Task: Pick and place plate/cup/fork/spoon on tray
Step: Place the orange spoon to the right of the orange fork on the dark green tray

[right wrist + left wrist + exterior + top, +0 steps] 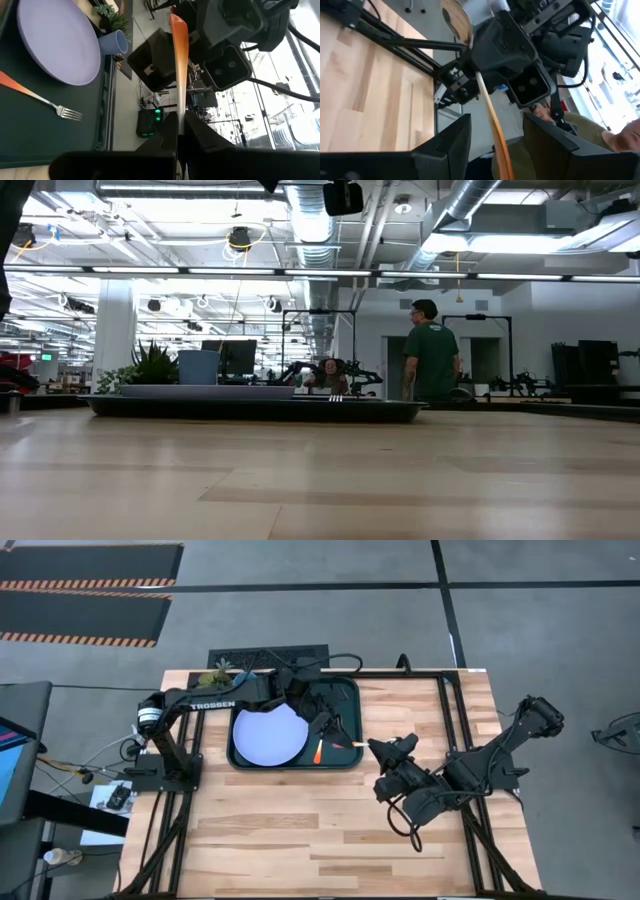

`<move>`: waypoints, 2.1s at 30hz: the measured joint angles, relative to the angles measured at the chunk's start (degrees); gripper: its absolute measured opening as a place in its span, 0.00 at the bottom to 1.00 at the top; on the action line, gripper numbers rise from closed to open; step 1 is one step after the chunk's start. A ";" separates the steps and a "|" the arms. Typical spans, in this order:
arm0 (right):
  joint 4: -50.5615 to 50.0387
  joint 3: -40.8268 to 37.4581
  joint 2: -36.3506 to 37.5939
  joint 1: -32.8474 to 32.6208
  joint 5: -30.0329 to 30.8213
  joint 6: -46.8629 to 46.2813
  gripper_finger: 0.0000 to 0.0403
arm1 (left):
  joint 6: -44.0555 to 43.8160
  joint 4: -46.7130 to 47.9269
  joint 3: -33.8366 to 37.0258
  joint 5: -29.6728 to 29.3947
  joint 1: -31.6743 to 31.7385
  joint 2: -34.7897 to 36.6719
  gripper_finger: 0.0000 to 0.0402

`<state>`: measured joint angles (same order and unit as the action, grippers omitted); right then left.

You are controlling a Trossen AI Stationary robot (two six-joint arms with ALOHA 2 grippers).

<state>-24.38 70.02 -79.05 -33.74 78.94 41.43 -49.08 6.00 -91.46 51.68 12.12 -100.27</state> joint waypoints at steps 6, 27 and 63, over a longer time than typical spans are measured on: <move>0.00 0.00 -0.02 0.04 -1.82 -1.81 0.06 | 0.51 0.16 0.00 -0.15 -0.19 -0.02 0.36; 0.56 0.00 0.01 0.03 -2.49 -6.93 0.11 | 5.70 3.19 0.00 -0.30 -0.88 -0.09 0.00; -16.08 -0.02 15.28 -0.60 -9.52 -114.63 0.64 | 63.09 26.64 -0.07 -83.34 -11.97 2.69 0.00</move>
<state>-40.46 70.00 -63.77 -34.33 69.42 -73.20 14.01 32.64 -91.53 -31.66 0.15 -97.58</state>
